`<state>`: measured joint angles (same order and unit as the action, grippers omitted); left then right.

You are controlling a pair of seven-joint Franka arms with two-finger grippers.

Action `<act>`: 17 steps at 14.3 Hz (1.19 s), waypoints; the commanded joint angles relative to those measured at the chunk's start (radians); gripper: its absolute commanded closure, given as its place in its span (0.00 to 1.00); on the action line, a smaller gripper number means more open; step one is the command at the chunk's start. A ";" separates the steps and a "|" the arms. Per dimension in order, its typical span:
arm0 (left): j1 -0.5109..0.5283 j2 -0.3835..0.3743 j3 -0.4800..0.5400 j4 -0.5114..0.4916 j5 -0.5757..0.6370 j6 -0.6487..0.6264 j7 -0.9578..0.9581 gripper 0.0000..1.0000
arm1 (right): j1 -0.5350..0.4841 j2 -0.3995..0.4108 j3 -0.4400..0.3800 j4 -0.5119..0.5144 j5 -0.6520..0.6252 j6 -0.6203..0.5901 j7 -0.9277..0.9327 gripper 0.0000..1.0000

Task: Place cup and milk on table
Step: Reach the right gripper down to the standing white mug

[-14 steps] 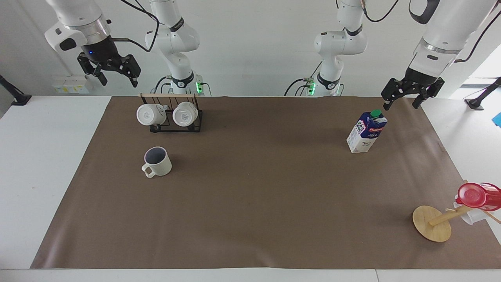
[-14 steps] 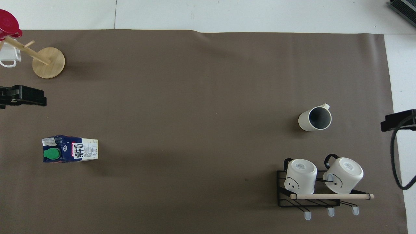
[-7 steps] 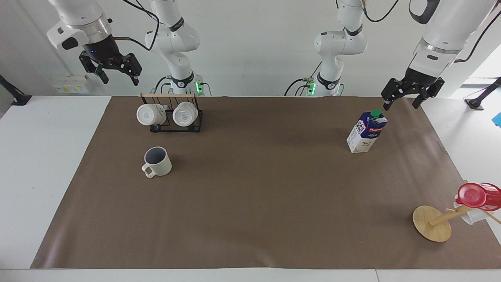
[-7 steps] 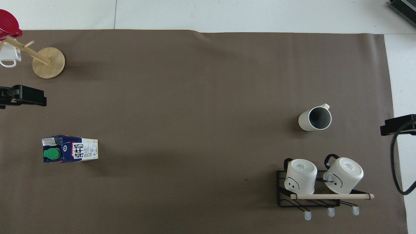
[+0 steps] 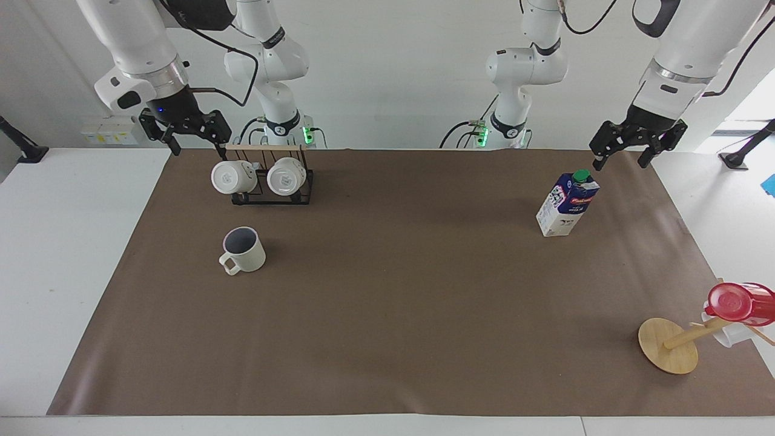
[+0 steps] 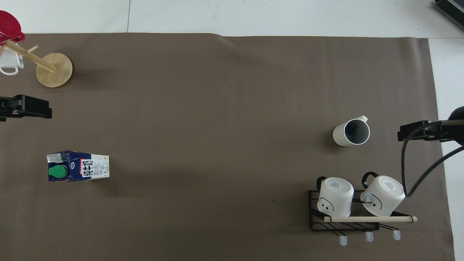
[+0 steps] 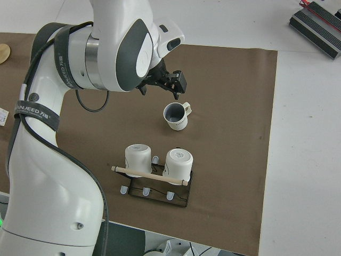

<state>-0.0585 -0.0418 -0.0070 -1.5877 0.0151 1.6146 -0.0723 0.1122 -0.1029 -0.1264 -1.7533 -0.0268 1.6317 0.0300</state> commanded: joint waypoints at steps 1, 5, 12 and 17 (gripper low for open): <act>0.000 0.002 0.002 0.011 0.006 -0.018 0.003 0.00 | 0.010 0.014 0.002 -0.084 0.008 0.094 -0.010 0.00; -0.001 0.002 0.002 0.011 0.006 -0.016 0.003 0.00 | 0.038 0.109 0.002 -0.104 0.008 0.184 -0.004 0.00; 0.005 -0.006 0.002 0.015 0.006 -0.013 0.011 0.00 | 0.069 0.178 0.002 -0.225 0.008 0.402 -0.018 0.00; 0.003 -0.023 0.004 -0.003 0.005 -0.044 0.038 0.00 | 0.081 0.262 0.002 -0.242 0.010 0.484 -0.027 0.00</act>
<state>-0.0577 -0.0455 -0.0049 -1.5867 0.0151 1.6006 -0.0599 0.1920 0.1320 -0.1233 -1.9844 -0.0266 2.0820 0.0293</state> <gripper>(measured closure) 0.000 0.000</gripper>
